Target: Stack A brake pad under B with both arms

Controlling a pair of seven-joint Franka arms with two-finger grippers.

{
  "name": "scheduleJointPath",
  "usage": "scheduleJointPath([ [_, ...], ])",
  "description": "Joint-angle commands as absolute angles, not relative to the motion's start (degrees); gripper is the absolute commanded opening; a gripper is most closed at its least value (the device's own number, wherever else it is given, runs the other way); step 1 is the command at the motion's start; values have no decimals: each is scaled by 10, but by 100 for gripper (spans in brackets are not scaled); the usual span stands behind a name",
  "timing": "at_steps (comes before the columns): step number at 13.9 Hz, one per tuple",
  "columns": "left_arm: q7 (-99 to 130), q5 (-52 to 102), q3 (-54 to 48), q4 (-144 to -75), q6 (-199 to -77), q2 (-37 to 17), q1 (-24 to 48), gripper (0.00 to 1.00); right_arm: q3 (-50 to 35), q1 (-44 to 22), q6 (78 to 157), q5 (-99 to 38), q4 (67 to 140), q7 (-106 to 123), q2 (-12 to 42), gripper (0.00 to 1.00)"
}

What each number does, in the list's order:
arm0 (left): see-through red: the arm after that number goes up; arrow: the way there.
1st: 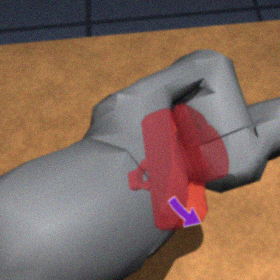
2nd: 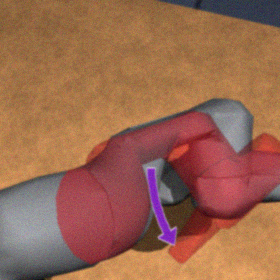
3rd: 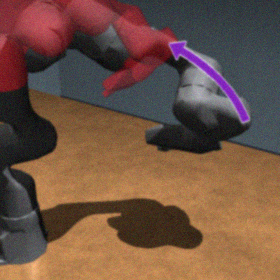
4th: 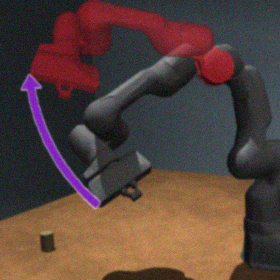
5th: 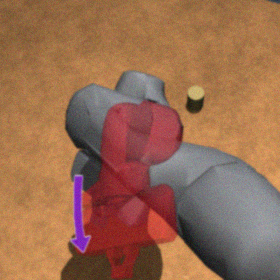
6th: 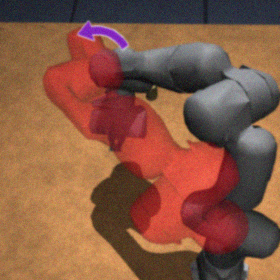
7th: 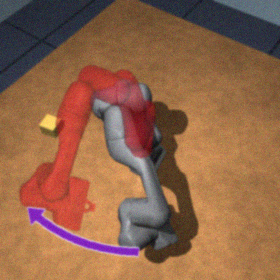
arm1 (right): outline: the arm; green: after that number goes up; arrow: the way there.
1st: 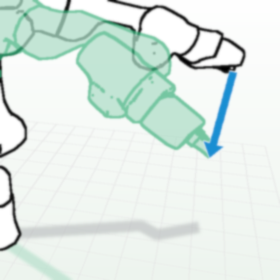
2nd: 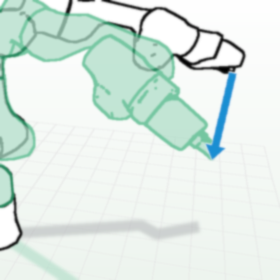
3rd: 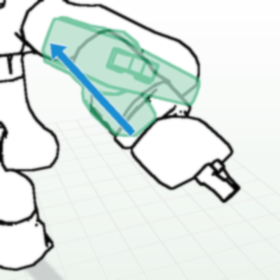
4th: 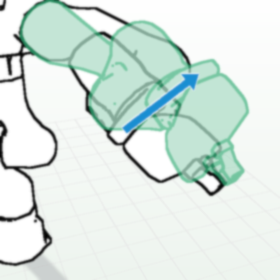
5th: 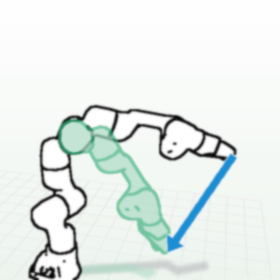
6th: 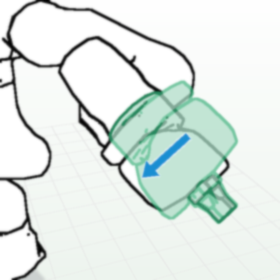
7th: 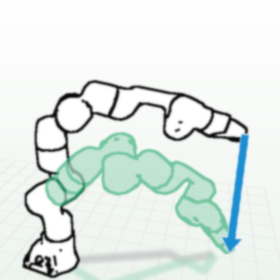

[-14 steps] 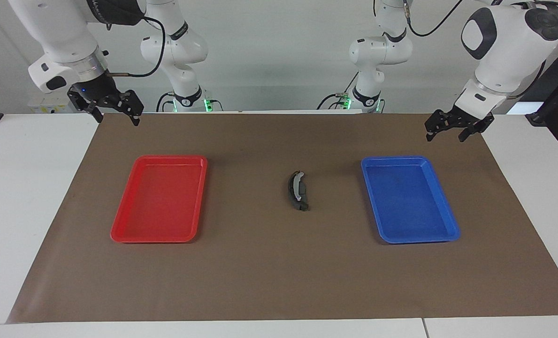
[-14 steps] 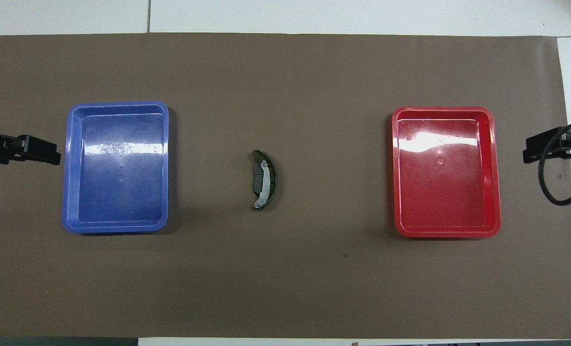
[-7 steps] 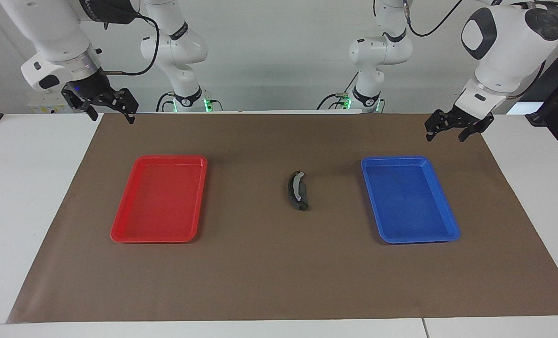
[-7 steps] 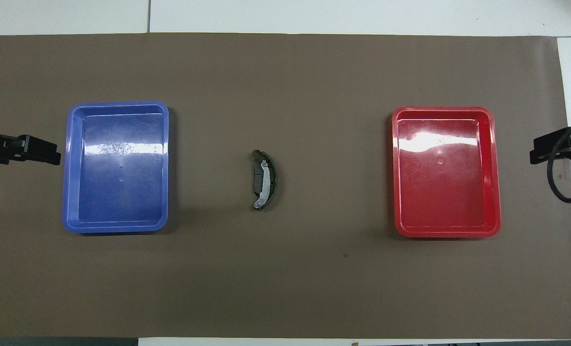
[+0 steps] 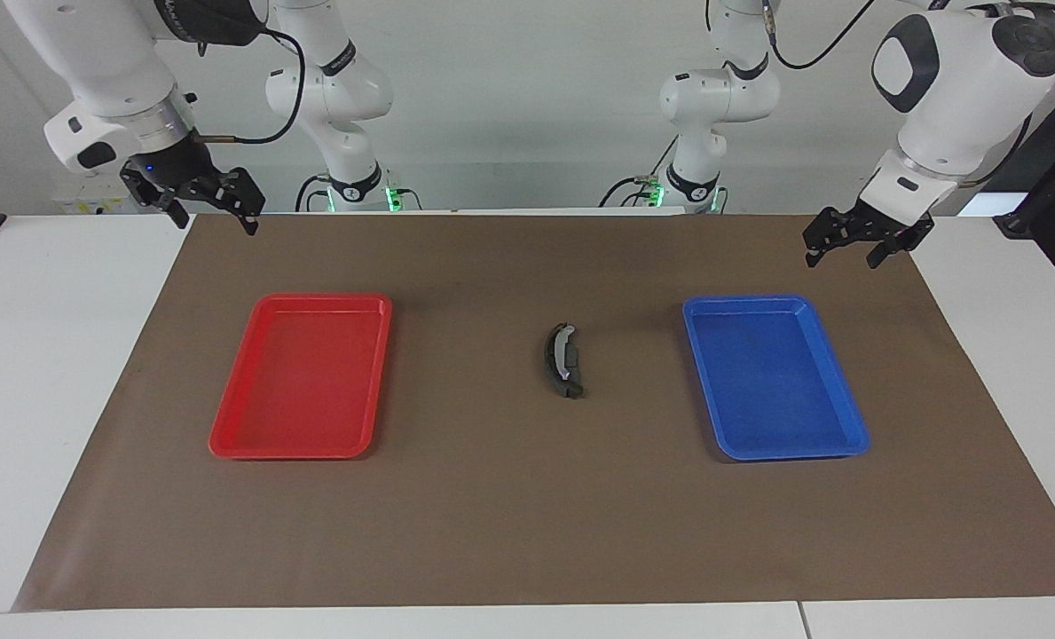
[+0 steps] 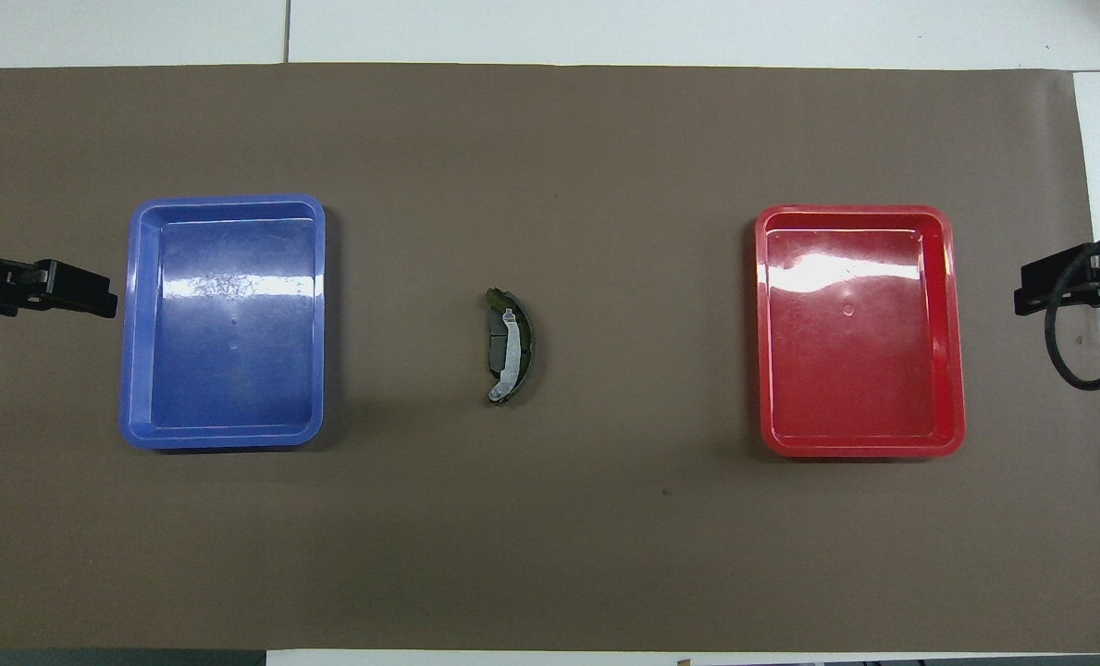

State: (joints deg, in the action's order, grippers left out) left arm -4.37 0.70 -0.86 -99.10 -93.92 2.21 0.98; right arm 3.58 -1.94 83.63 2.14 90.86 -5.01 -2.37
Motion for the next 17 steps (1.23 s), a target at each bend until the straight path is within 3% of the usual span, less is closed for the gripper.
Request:
scheduleJointPath([
  [1,-40,14,-11,-990,-946,20,4,99,34,-18,834,12,902,-51,-20,100],
  [17,-40,14,-11,-990,-946,21,4,99,34,-18,841,12,904,-52,-21,100],
])
